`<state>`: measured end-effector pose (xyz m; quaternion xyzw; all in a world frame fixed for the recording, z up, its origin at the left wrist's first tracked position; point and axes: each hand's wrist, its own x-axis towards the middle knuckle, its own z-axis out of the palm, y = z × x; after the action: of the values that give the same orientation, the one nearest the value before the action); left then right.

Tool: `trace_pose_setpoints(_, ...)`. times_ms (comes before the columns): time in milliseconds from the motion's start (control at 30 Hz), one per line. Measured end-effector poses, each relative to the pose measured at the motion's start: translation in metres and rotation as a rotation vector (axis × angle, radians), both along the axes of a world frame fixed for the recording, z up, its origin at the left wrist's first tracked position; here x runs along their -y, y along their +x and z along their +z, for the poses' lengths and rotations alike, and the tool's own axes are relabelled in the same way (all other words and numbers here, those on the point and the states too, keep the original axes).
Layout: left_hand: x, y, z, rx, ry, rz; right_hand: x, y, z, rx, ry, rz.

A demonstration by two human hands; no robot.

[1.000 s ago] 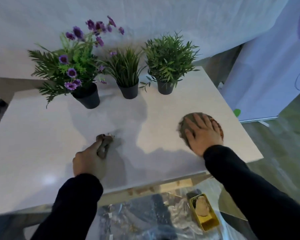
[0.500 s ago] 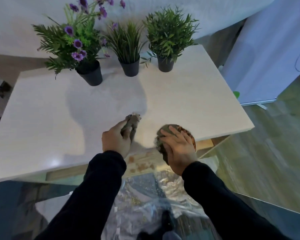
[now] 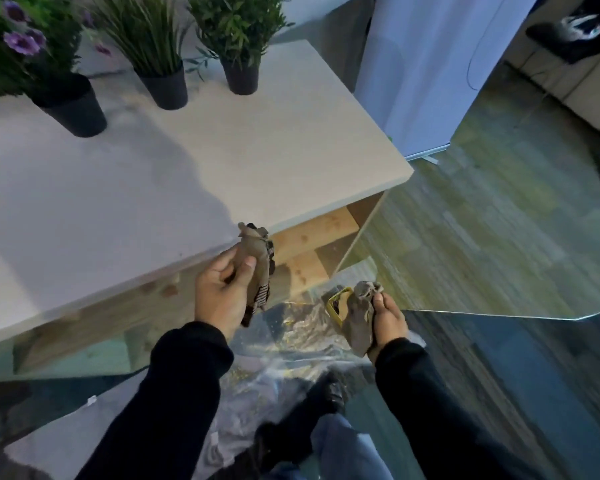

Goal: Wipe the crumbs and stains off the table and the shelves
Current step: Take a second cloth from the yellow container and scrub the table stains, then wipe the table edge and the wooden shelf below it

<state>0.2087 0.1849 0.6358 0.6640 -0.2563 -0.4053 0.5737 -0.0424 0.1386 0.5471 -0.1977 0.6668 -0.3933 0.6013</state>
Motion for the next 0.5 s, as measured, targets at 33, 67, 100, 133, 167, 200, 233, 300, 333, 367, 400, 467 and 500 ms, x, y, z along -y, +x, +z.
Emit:
trace_pose_setpoints(33,-0.003,-0.009,-0.009,-0.006,0.025,-0.039,0.000,-0.013,-0.014,0.068,0.065,-0.077)
trace_pose_setpoints(67,-0.006,-0.019,-0.017,-0.020,0.048,-0.064,0.002,-0.033,-0.041,0.104,0.113,-0.106)
trace_pose_setpoints(100,-0.008,-0.027,-0.028,-0.019,0.059,-0.096,0.004,-0.048,-0.065,0.126,0.157,-0.112)
trace_pose_setpoints(133,-0.010,-0.037,-0.037,-0.033,0.060,-0.132,0.005,-0.060,-0.083,0.155,0.166,-0.123)
trace_pose_setpoints(167,-0.011,-0.047,-0.051,-0.028,0.085,-0.171,0.006,-0.073,-0.100,0.163,0.207,-0.130)
trace_pose_setpoints(200,-0.012,-0.057,-0.061,-0.035,0.099,-0.197,0.003,-0.072,-0.077,0.164,0.222,-0.155)
trace_pose_setpoints(233,-0.013,-0.066,-0.073,-0.030,0.116,-0.218,0.001,-0.071,-0.060,0.214,0.243,-0.172)
trace_pose_setpoints(300,-0.006,-0.088,-0.102,-0.026,0.158,-0.225,0.008,-0.085,-0.066,0.301,0.275,-0.104)
trace_pose_setpoints(333,-0.002,-0.097,-0.120,-0.018,0.180,-0.228,0.012,-0.094,-0.085,0.290,0.296,-0.099)
trace_pose_setpoints(367,0.003,-0.107,-0.142,0.003,0.204,-0.247,0.016,-0.106,-0.107,0.271,0.264,-0.102)
trace_pose_setpoints(400,0.008,-0.116,-0.163,0.017,0.219,-0.264,0.021,-0.113,-0.129,0.278,0.249,-0.148)
trace_pose_setpoints(467,0.021,-0.134,-0.219,0.033,0.263,-0.302,0.030,-0.126,-0.181,0.306,0.286,-0.214)
trace_pose_setpoints(500,0.028,-0.142,-0.248,0.051,0.276,-0.322,0.036,-0.134,-0.207,0.317,0.297,-0.206)
